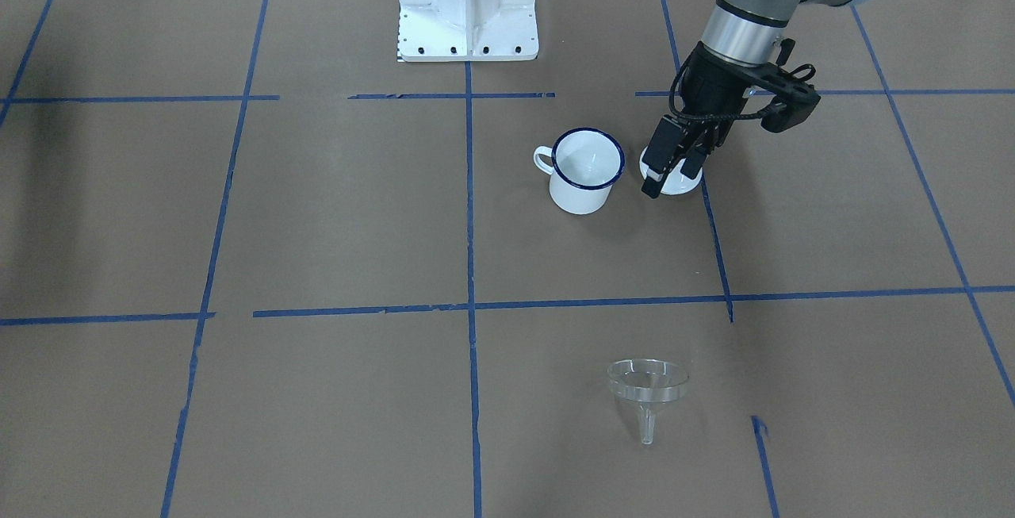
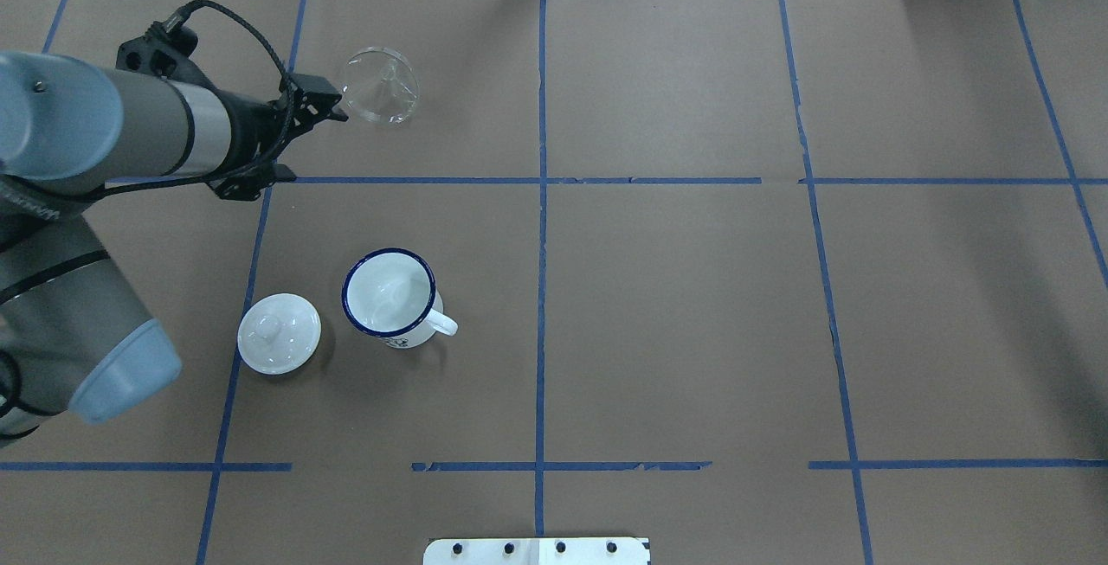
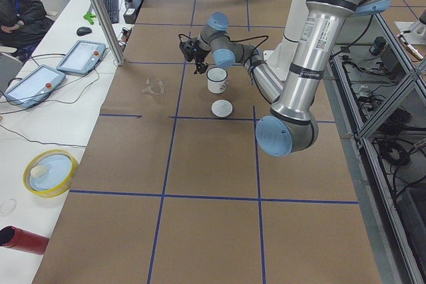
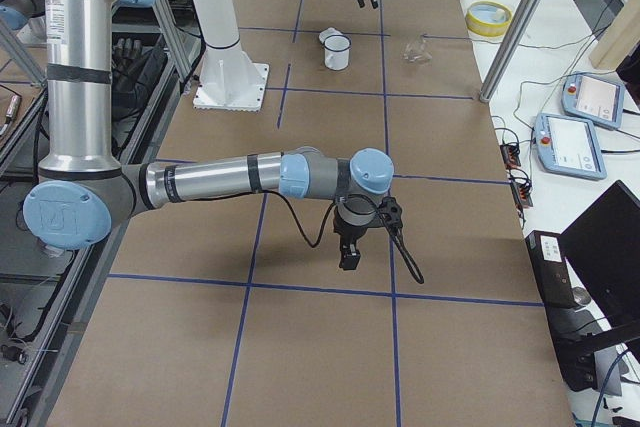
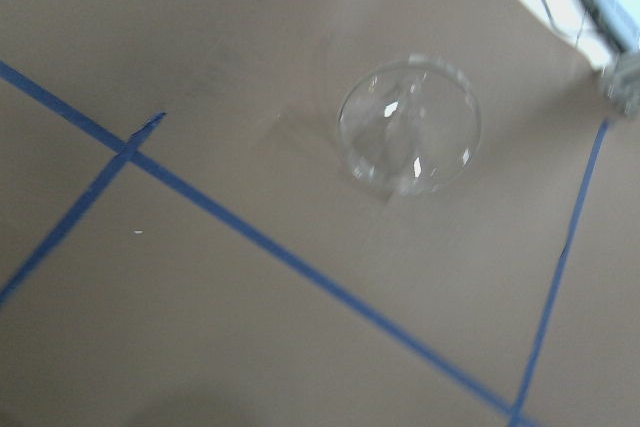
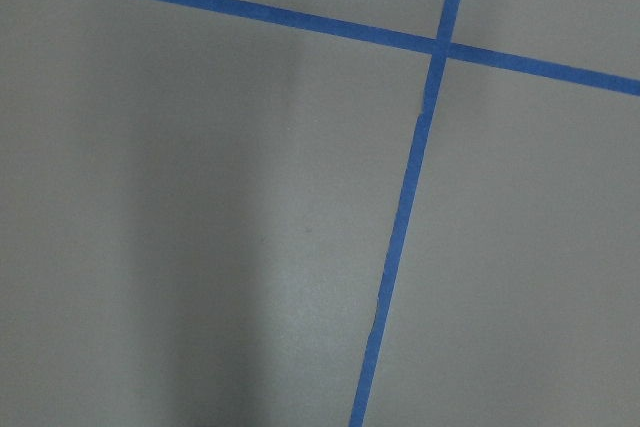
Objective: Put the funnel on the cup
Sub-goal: 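Release the lid and move the left gripper to the glass funnel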
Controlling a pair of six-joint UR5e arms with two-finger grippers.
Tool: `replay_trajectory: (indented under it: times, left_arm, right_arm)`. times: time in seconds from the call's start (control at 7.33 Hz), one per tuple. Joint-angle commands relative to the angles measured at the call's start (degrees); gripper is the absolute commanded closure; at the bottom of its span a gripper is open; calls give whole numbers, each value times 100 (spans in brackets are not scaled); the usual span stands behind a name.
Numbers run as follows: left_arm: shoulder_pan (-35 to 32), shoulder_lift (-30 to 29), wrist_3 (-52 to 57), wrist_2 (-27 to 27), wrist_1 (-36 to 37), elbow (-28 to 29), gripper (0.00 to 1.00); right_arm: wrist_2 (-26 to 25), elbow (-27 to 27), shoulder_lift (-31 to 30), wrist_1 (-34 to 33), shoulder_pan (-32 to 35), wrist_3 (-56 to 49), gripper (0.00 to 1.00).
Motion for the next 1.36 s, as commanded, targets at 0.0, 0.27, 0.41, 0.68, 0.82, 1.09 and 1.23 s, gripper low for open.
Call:
replay_trajectory:
  times: [0.0,0.27,0.41,0.68,0.82,1.09,1.23]
  left_arm:
    - [-14,-840,-2041,1160,-1295,1777,0]
    - [-6,-1279,-3222,2197,-2295,3125,1]
    - [3,-1534,-3383,2281,-2306,3557,1]
    - [12,-1905,-3666,2334,-2332,4200,1]
    - [12,-1906,-3657,2335,-2515,4377,3]
    - [21,-1915,-3640,2352,-2780,4616,14]
    - [30,-1915,-3622,2352,-2780,4608,46]
  right_arm:
    - [0,-6,-4,2,0,0,0]
    - [0,2,-4,2,0,0,0]
    - [0,2,-4,2,0,0,0]
    - [0,2,-4,2,0,0,0]
    - [0,2,-4,2,0,0,0]
    - [0,2,-4,2,0,0,0]
    - [0,2,-4,2,0,0,0]
